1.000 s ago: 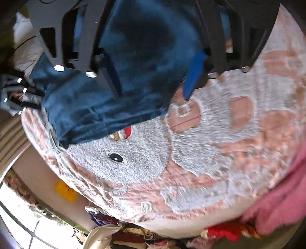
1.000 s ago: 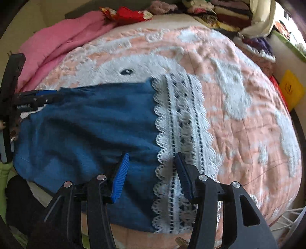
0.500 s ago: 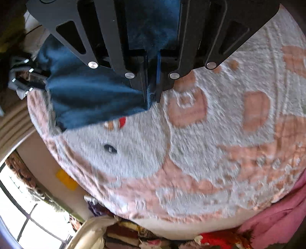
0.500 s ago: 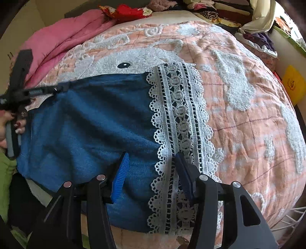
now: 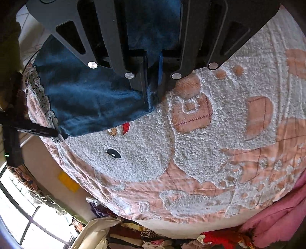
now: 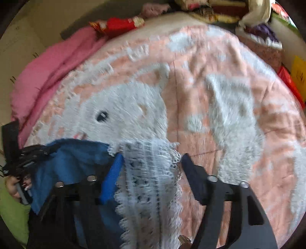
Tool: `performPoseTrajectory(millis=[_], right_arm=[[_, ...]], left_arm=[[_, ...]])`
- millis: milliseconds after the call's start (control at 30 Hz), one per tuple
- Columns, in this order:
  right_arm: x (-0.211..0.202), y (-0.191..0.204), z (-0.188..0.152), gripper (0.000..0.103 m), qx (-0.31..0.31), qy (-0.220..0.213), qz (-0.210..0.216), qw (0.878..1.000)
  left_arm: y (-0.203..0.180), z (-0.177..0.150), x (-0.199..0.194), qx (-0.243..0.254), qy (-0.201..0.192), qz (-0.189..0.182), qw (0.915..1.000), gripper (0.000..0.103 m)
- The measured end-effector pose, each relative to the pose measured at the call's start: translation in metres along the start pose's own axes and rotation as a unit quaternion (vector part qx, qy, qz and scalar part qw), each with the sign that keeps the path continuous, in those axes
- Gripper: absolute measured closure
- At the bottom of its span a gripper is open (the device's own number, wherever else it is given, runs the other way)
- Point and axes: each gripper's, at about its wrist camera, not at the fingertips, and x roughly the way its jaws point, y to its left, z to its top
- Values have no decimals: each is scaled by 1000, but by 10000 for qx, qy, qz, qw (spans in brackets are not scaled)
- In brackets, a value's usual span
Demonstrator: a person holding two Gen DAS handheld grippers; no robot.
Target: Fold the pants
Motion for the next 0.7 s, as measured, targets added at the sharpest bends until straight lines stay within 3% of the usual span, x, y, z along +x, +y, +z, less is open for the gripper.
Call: performPoseTrajectory(millis=[67,133,167,333,567,633,700], right_arm=[[8,-5,-5,47,60,6,105,9999],[2,-4,-11,83,60,-105,342,9993],[-6,-3,-13,86,38,-200,516,9985],[-39,0,-3,86,-225,-799,477,9954],[8,-1,1,79,-497,-425,-121,9978],[4,-3,1,66,-398,-506,-139,9978],[-8,-3,-1,56,-327,-618,-307,9971]], left_arm=[[-2,1,2,33,13,45,10000,101],[-5,1,1,72,21,113,9999,102],[-6,2,-3,102,-25,147,9998,102],[-12,18,-19,119,-327,188,9992,102],[-10,10,20,159,-88,597,9980,97],[-8,7,17,149,-181,557,9982,97],[-5,9,8,39,-209,566,9982,87]])
